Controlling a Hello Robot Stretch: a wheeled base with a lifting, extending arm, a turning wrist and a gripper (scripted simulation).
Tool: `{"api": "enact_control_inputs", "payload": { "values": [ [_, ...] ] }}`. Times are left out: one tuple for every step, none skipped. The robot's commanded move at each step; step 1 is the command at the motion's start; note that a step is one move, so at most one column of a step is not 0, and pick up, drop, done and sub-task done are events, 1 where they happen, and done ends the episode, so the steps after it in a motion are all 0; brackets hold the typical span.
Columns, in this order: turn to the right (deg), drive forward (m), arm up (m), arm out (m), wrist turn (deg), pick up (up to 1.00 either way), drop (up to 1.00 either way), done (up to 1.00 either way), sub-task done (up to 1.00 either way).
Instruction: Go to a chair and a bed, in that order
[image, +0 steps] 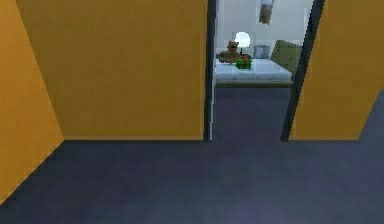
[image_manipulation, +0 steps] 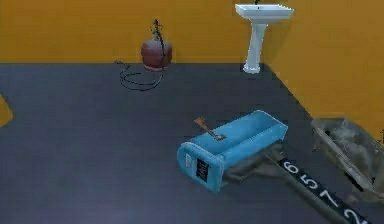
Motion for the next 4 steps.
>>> {"api": "enact_control_inputs", "payload": {
  "values": [
    [45.0,0.00,0.00,0.00,0.0,0.00,0.00,0.00,0.00],
    [12.0,0.00,0.00,0.00,0.0,0.00,0.00,0.00,0.00],
    [0.0,1.00,0.00,0.00,0.0,0.00,0.00,0.00,0.00],
    [0.0,1.00,0.00,0.00,0.0,0.00,0.00,0.00,0.00]
  ]
}}
